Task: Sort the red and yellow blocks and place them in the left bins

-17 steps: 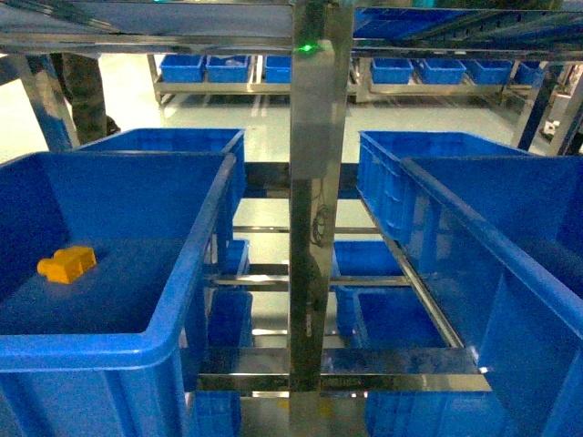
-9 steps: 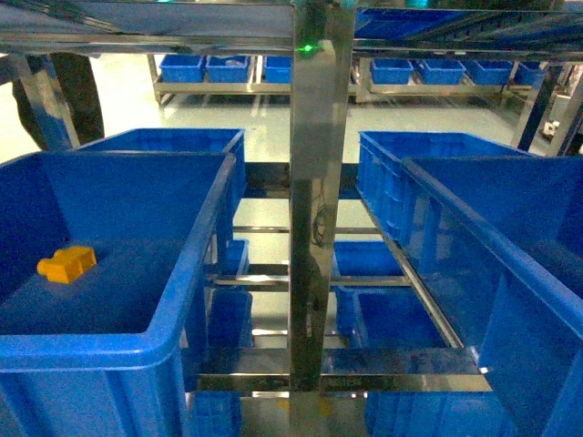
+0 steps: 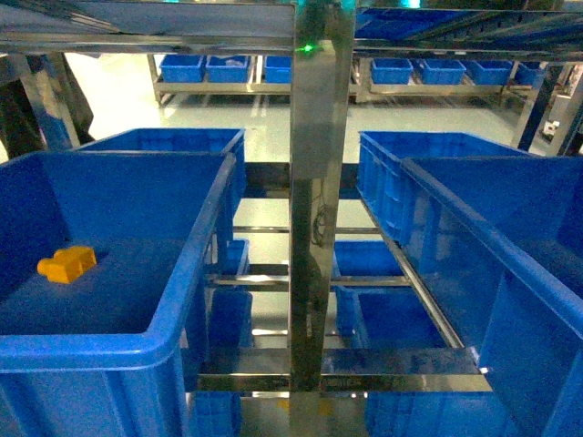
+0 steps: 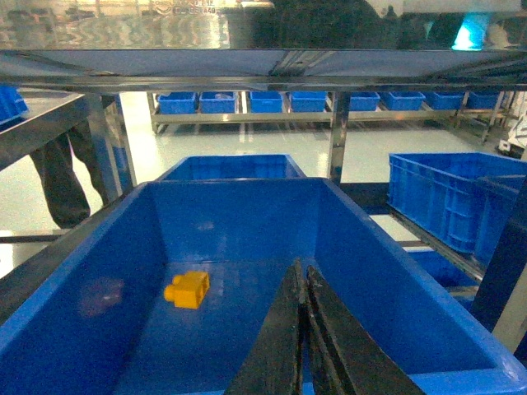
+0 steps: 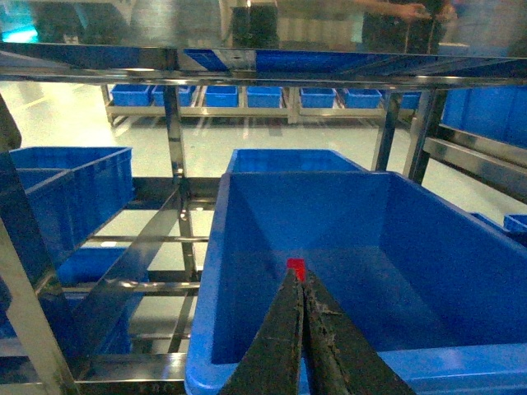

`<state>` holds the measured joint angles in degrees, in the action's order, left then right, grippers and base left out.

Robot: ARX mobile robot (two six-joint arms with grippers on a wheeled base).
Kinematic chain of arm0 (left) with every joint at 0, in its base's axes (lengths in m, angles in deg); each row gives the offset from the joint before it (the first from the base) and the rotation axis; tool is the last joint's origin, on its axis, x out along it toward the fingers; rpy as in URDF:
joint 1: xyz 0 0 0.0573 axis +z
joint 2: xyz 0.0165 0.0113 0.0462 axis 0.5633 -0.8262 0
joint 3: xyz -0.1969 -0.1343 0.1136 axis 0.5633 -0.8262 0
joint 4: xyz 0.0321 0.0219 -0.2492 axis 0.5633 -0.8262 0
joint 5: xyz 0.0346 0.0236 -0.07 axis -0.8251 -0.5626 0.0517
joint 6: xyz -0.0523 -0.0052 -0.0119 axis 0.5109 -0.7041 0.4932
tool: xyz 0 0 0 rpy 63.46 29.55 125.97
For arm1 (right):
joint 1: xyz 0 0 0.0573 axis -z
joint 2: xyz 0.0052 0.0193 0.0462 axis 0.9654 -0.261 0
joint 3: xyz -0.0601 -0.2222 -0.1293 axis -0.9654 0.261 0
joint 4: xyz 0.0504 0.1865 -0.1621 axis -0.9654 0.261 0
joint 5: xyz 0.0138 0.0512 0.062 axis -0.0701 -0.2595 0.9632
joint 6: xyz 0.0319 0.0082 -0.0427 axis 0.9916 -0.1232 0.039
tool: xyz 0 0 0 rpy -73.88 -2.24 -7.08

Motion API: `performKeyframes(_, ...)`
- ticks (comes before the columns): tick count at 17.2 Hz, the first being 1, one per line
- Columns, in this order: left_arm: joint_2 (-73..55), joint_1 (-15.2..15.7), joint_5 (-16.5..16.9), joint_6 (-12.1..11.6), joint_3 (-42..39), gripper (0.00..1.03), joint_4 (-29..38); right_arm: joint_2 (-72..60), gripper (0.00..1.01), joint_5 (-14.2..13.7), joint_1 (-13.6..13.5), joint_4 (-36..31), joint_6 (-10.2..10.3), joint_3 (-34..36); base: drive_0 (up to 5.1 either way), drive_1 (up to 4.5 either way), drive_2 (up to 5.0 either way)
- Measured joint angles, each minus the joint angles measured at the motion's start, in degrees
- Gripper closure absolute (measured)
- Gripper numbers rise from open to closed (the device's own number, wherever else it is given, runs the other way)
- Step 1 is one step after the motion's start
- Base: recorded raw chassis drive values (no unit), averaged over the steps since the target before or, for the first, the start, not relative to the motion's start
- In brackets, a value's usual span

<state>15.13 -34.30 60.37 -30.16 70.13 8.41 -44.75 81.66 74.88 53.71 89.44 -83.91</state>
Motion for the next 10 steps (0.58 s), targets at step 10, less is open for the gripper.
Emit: performKeyframes(10,9.73,0.0,0.0,0.02,0.02,1.01,-10.49,10.75,0.99,0.07,0.0,13.84,0.0,-0.02,0.0,0.0,0.0)
